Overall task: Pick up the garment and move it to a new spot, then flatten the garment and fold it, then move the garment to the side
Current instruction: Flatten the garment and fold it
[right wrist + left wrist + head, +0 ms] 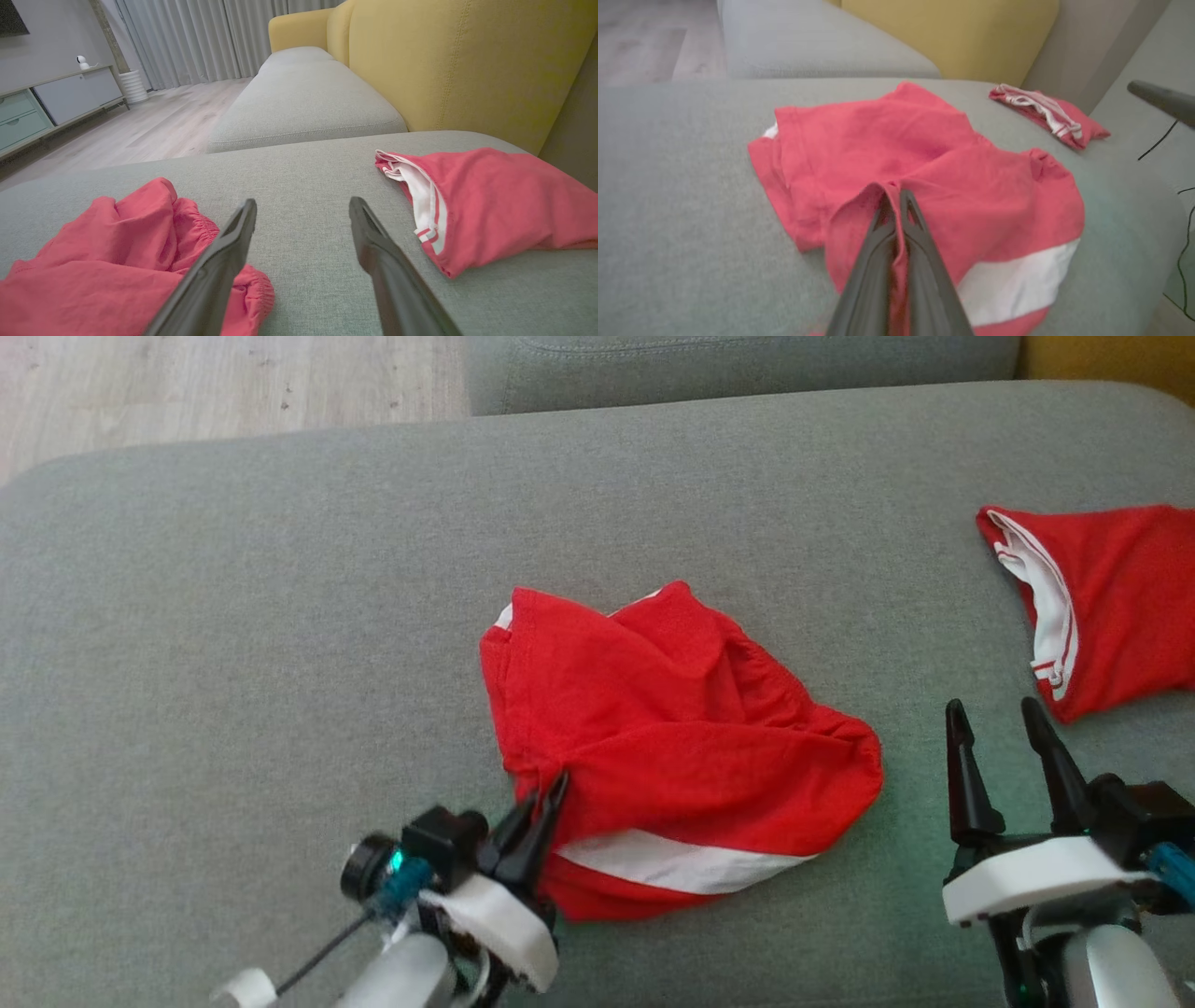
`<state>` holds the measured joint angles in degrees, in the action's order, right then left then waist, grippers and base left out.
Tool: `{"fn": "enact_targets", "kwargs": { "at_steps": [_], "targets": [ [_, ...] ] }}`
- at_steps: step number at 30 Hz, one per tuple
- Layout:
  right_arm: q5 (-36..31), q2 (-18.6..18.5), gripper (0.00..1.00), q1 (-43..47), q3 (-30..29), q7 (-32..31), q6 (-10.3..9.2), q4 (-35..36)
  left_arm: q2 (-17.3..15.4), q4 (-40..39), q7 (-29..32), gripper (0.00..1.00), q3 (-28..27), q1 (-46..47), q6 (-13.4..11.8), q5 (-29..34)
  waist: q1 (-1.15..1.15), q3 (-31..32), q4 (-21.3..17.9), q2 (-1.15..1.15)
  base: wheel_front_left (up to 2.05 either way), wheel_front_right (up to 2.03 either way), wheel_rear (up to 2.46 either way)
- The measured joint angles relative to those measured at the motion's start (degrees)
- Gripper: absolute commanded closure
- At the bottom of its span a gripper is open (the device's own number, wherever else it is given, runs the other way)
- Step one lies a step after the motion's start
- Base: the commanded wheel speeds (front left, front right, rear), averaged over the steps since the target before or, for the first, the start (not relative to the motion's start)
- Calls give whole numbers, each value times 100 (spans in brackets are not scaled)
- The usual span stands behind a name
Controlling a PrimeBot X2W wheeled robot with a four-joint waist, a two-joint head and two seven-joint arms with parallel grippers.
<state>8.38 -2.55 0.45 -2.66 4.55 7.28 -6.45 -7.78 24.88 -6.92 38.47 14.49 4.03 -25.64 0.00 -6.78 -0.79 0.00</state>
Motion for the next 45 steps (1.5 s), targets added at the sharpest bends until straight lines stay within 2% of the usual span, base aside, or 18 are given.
{"fn": "enact_targets", "kwargs": {
  "at_steps": [4,10,14,17,22,25,26,27,28,36,45],
  "targets": [
    [1,0,0,-4,-49,27,0,20,-37,-232,-153,100,-211,319,-32,-4,0,-51,-37,0,0,0,0],
    [1,0,0,-134,-176,99,0,37,-279,-302,56,100,-712,1063,-48,-248,0,-204,-159,0,0,0,0],
    [1,0,0,-241,-235,143,0,46,-544,-2,213,100,-1053,1294,-73,-448,0,-342,-270,0,0,0,0],
    [2,0,0,-276,-265,159,0,46,-717,294,240,100,-1227,1345,-192,-472,0,-439,-362,0,0,0,0],
    [3,0,0,-301,-301,265,0,7,-783,637,238,100,-1350,1345,-350,-532,0,-537,-452,0,0,0,0],
    [3,0,0,-337,-297,277,0,-30,-783,800,235,100,-1365,1344,-354,-563,0,-535,-456,0,0,0,0],
    [5,0,0,-337,-293,279,0,-48,-783,838,216,76,-1363,1341,-354,-561,0,-526,-454,0,0,0,0],
    [14,0,0,-337,-287,297,0,-68,-779,868,169,28,-1362,1338,-355,-563,0,-514,-450,0,0,0,0],
    [13,0,0,-337,-278,321,0,-85,-764,891,104,0,-1365,1337,-366,-563,0,-499,-442,0,0,0,0],
    [12,0,0,-319,-187,352,0,-126,-643,905,-421,0,-1357,959,-438,-561,-1,-300,-283,0,0,0,0],
    [11,0,0,-173,-75,350,0,-130,-644,153,-656,0,-1360,277,-584,-553,-1,24,0,0,0,0,0]
  ]
}}
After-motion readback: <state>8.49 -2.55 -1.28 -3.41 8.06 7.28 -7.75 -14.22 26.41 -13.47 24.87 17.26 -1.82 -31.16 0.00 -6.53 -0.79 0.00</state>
